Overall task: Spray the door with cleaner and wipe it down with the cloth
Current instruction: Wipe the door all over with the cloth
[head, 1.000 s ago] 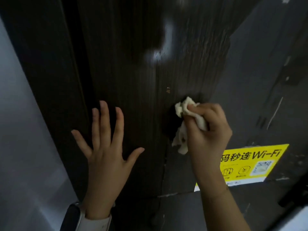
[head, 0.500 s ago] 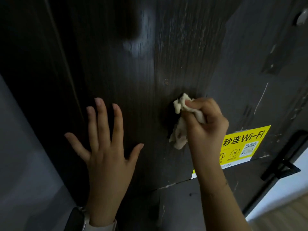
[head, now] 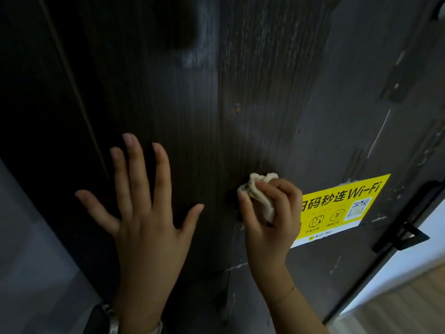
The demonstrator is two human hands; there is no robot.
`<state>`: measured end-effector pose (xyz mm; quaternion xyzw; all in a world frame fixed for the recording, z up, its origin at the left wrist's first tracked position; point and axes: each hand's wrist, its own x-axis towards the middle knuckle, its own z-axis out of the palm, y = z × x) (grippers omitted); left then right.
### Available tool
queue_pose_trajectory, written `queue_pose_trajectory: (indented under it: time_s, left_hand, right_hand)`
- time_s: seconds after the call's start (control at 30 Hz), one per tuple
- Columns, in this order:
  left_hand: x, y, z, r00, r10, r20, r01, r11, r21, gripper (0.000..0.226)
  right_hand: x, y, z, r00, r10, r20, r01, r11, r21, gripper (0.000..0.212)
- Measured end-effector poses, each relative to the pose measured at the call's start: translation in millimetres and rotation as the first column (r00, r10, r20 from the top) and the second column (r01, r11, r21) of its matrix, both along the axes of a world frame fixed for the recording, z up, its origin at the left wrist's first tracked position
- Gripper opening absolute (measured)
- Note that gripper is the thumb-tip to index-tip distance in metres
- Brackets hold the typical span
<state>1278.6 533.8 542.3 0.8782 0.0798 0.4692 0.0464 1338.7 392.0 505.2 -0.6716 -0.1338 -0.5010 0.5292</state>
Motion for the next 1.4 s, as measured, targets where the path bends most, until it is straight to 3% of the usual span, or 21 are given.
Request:
queue_pose_trajectory:
  time_s: [0.07, 0.2, 0.27, 0.37, 0.5, 0.63, 0.8, 0.93, 1.03, 1.13, 1.3, 1.4]
  left_hand:
    - [0, 0, 0, 1.000, -0.004, 0.000, 0.004, 1.000, -0.007, 0.106]
    - [0, 1, 0, 1.000, 0.008, -0.008, -0.008, 1.000, 0.001, 0.104]
    - [0, 0, 0, 1.000, 0.010, -0.002, -0.010, 1.000, 0.006, 0.103]
    - [-2, -1, 0, 1.000, 0.004, -0.003, -0.004, 1.000, -0.003, 0.107]
    - [-1, -1, 1, 1.000, 0.003, -0.005, -0.003, 1.000, 0.001, 0.108]
    - [-2, -1, 1, 1.000, -0.009, -0.003, 0.009, 1.000, -0.012, 0.107]
    - [-2, 0, 2, 1.000, -0.008, -0.003, 0.008, 1.000, -0.005, 0.106]
    - [-2, 0, 1, 1.000, -0.007, 0.006, 0.007, 1.000, -0.007, 0.106]
    - [-3, -1, 1, 1.000, -0.004, 0.002, 0.004, 1.000, 0.000, 0.106]
    - [-3, 0, 2, 1.000, 0.003, -0.007, -0.003, 1.000, 0.004, 0.105]
    - [-3, 0, 1, 1.000, 0.003, -0.002, -0.003, 1.000, -0.003, 0.106]
    - [-4, -1, 1, 1.000, 0.005, -0.013, -0.005, 1.000, 0.006, 0.105]
  right_hand:
    - [14, -10, 9, 0.993, -0.073, 0.097, 0.076, 0.997, -0.019, 0.011]
    - [36, -24, 38, 0.961, -0.203, 0.190, 0.185, 0.977, 0.110, 0.012]
    - [26, -9, 27, 0.970, -0.146, 0.195, 0.145, 0.989, 0.021, 0.019]
    - [19, -10, 18, 0.967, -0.057, 0.249, 0.092, 0.987, -0.134, 0.012]
    - [30, -19, 49, 0.971, -0.160, 0.177, 0.142, 0.983, 0.113, 0.014]
    - [6, -1, 26, 0.992, -0.016, 0.122, 0.022, 0.999, -0.045, 0.011]
    - [23, -13, 68, 0.990, -0.041, 0.137, 0.020, 0.988, 0.152, 0.010]
    - [4, -8, 24, 0.999, -0.029, 0.019, 0.028, 1.000, 0.010, 0.015]
    - [8, -10, 35, 1.000, -0.027, -0.009, 0.028, 0.998, 0.058, 0.013]
    - [20, -9, 74, 0.993, -0.045, 0.111, 0.030, 0.991, 0.132, 0.005]
    - [4, -13, 26, 0.999, -0.035, -0.033, 0.036, 0.999, 0.025, 0.016]
    - [14, -14, 47, 0.999, -0.042, 0.023, 0.040, 0.996, 0.078, 0.011]
